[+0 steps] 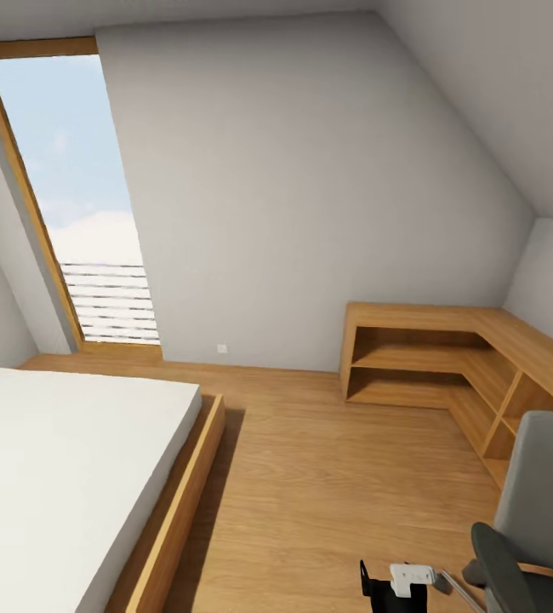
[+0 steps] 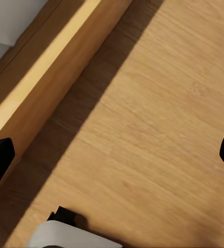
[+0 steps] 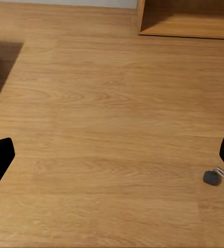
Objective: In the bedroom, organize the workspace by keeping the computer under the desk, ensuring the monitor is on the desk, placing the keyboard on the desk next to the monitor, placing the mouse on the desk next to the keyboard, moving the folder from the swivel chair onto the desk next to the mouse, stacking the notebook on top of the folder with the pen on top of the notebook, and positioning the swivel chair next to the desk.
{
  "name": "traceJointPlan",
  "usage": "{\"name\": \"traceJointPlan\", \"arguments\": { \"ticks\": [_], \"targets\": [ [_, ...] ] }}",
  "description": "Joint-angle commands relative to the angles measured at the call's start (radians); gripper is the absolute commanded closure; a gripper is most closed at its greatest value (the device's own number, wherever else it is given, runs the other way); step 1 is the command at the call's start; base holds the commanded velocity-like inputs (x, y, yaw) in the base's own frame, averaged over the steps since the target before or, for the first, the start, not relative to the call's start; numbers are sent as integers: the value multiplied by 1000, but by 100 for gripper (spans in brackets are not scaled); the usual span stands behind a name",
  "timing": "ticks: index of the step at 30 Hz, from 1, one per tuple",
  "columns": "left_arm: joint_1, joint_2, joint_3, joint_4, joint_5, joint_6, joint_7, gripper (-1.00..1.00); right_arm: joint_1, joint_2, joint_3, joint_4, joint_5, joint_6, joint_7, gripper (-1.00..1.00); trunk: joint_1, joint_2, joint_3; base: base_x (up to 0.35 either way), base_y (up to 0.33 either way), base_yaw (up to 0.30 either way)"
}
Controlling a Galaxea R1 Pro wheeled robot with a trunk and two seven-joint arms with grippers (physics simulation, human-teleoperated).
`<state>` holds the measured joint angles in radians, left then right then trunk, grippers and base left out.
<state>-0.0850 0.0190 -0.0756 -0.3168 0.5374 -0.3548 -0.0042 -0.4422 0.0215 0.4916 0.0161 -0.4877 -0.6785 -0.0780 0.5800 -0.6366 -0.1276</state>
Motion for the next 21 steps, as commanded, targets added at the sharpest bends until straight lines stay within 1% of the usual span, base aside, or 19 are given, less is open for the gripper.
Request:
{"name": "traceJointPlan", "arguments": {
  "ticks": [1,11,17,21],
  "targets": [
    [-1,1,-8,1,10,-4,0,-100,-1,1,9,2,-1,-3,-8,-100,0,-1,-2,0,156,16],
    [-1,1,-8,1,10,-4,0,-100,-1,1,9,2,0,-3,-8,-100,0,-1,-2,0,211,6],
    [-1,0,-7,1,10,-4,0,-100,-1,1,9,2,0,-3,-8,-100,0,-1,-2,0,64,-4],
    [-1,-1,-8,1,10,-4,0,-100,-1,0,8,2,0,-3,-8,-100,0,-1,-2,0,18,-125]
  ]
}}
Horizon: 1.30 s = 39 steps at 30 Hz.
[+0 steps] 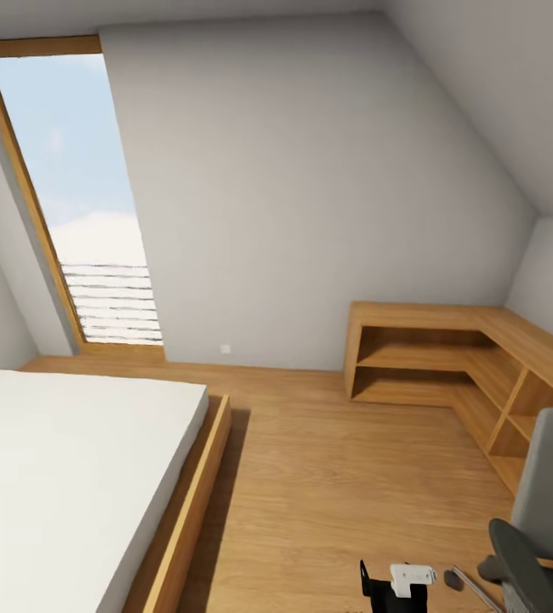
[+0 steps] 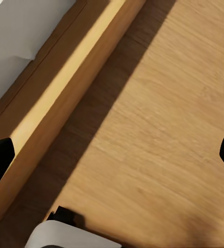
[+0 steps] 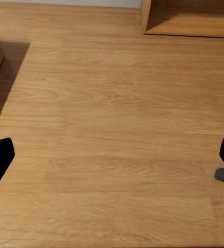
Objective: In the bedroom, organize the workspace by keeping the computer under the desk, ensuring the monitor is on the desk, placing the keyboard on the desk next to the monitor, placing the mouse on the desk next to the keyboard, moving the folder from the swivel chair onto the desk next to the mouse, stacking the notebook on top of the folder with the pen on top of the notebook, and positioning the swivel chair next to the desk.
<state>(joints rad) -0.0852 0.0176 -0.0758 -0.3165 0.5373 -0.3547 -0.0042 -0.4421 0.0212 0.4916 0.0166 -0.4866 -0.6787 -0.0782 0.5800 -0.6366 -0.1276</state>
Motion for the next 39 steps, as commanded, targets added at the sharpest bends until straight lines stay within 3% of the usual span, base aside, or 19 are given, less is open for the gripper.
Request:
{"name": "traceJointPlan", "arguments": {
  "ticks": [1,14,39],
  "targets": [
    [-1,1,-8,1,10,-4,0,-100,-1,1,8,2,-1,-2,-8,-100,0,-1,-2,0,9,-187],
    [-1,1,-9,1,10,-4,0,-100,-1,1,8,2,0,-2,-8,-100,0,-1,-2,55,3,-116],
    [-1,1,-9,1,10,-4,0,-100,-1,0,8,2,0,-2,-8,-100,0,-1,0,314,0,-20]
  ]
}}
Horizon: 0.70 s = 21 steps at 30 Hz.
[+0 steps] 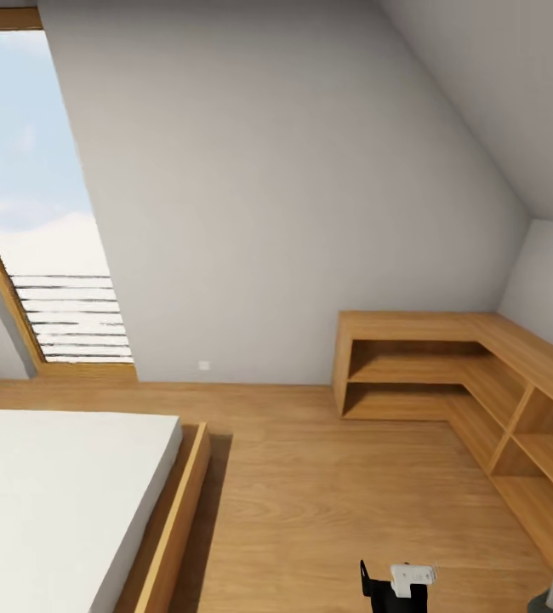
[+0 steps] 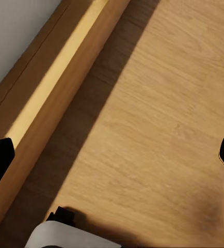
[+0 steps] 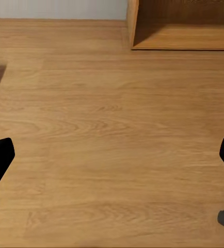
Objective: In the bedroom, organize the workspace by keeping the computer under the desk, ensuring the monitor is on the desk, placing the keyboard on the desk next to the monitor, placing the mouse on the desk next to the keyboard, moving the folder from the swivel chair onto the desk next to the mouse, stacking the notebook on top of the folder with the pen on top of the notebook, and positioning the swivel chair next to the desk.
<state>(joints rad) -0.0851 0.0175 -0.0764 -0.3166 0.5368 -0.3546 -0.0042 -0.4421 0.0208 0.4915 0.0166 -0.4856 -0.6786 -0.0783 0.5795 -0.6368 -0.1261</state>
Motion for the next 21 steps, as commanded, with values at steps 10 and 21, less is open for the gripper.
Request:
{"name": "traceJointPlan", "arguments": {
  "ticks": [10,21],
  "targets": [
    [-1,1,-8,1,11,-4,0,-100,-1,1,9,2,-1,-2,-8,-100,1,-1,3,333,0,-134],
    [-1,1,-8,1,10,-4,0,-100,-1,2,9,2,-1,-2,-8,-100,1,-1,4,333,0,-21]
  ]
}}
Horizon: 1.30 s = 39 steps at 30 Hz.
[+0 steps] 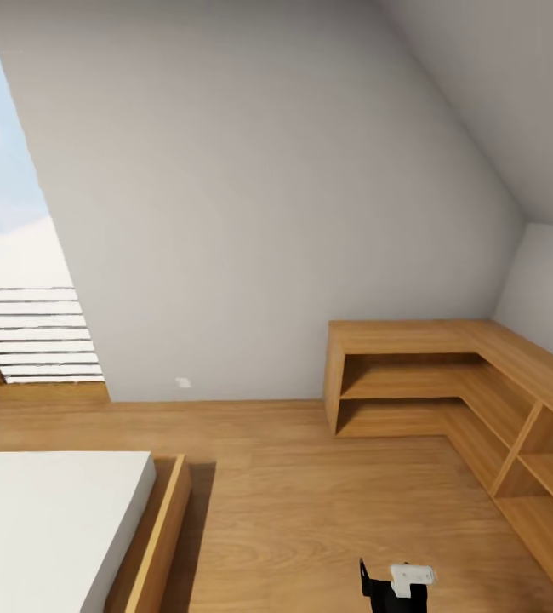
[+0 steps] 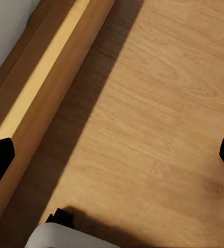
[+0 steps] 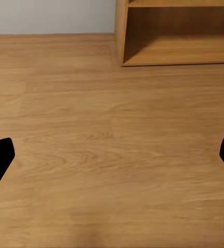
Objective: In the bedroom, organize the workspace by keeping the computer under the desk, ensuring the monitor is on the desk, placing the keyboard on the desk next to the monitor, placing the mouse on the desk next to the keyboard, moving the folder from the swivel chair onto the desk next to the mouse, stacking the notebook on top of the folder with the pen on top of the notebook, and positioning the swivel chair next to the desk.
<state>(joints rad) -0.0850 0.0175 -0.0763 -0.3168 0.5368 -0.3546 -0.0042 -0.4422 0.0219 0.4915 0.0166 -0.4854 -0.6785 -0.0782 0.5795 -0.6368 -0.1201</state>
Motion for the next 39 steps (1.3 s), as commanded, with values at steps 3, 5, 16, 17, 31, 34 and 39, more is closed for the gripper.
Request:
{"name": "traceJointPlan", "arguments": {
  "ticks": [3,5,16,17,31,34,39],
  "targets": [
    [-1,1,-8,1,11,-4,0,-100,-1,0,9,2,-1,-3,-7,-100,1,-1,-1,333,0,-64],
    [-1,1,-8,1,11,-4,0,-100,-1,0,9,2,-1,-3,-7,-100,1,-1,-1,333,0,-147],
    [-1,1,-8,1,10,-4,0,-100,-1,0,9,2,-1,-3,-7,-100,1,-1,3,333,0,-128],
    [-1,1,-8,1,10,-4,0,-100,-1,0,9,2,-1,-3,-7,-100,1,-1,3,332,0,-37],
    [-1,1,-8,1,11,-4,0,-100,-1,1,9,2,-1,-3,-8,-100,1,-1,4,317,0,-10],
    [-1,1,-7,1,10,-4,0,-100,-1,1,9,2,-1,-3,-8,-100,1,-1,4,300,0,-1],
    [-1,1,-7,1,10,-4,0,-100,-1,1,9,2,-1,-3,-8,-100,1,-1,4,294,0,0]
  ]
}}
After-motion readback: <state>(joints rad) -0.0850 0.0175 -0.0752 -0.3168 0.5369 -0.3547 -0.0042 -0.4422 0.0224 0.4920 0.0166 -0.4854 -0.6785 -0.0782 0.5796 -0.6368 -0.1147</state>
